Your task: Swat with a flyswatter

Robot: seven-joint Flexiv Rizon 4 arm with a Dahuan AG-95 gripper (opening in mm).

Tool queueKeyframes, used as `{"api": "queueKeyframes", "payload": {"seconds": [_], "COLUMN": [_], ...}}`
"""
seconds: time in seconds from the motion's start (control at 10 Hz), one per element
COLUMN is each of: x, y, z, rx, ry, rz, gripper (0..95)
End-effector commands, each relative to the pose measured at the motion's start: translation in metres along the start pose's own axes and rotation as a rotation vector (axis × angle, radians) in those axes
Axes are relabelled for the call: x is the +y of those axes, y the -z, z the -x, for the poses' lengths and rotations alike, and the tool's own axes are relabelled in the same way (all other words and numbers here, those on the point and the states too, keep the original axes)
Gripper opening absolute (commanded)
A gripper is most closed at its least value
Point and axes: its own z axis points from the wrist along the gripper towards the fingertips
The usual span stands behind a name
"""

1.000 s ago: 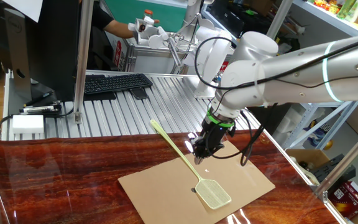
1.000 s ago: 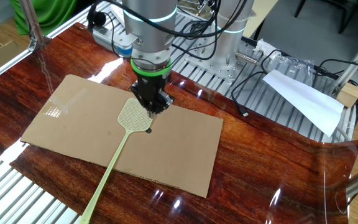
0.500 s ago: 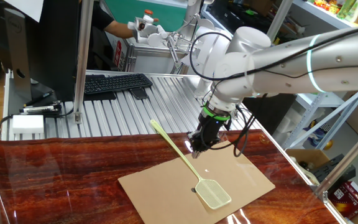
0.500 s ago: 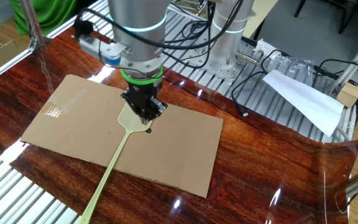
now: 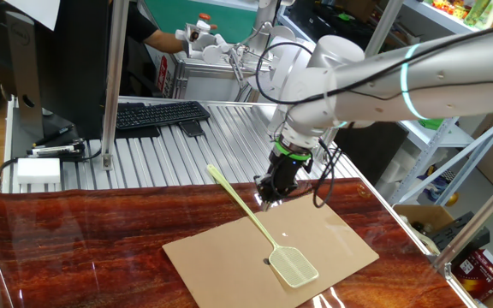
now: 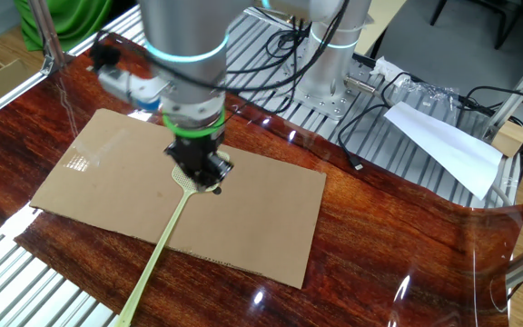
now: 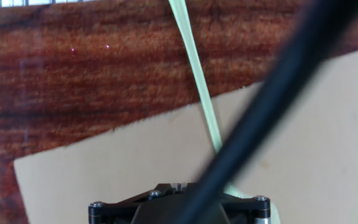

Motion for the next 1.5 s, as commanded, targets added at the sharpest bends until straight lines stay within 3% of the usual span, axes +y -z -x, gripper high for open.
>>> {"api": "queueKeyframes", "payload": {"seconds": [0.1, 0.6, 0.7, 0.9, 1.5], "x": [-0.005, -0.019, -0.02, -0.018, -0.015], "y": [-0.004, -0.021, -0.019, -0.014, -0.013], "z": [0.014, 0.045, 0.049, 0.053, 0.053], "rx": [-0.001, -0.008, 0.008, 0.005, -0.04], "ry": [0.023, 0.053, 0.052, 0.053, 0.032], "rz": [0.001, -0.005, -0.019, -0.02, -0.02], "gripper": [0.0, 0.0, 0.0, 0.0, 0.0]}}
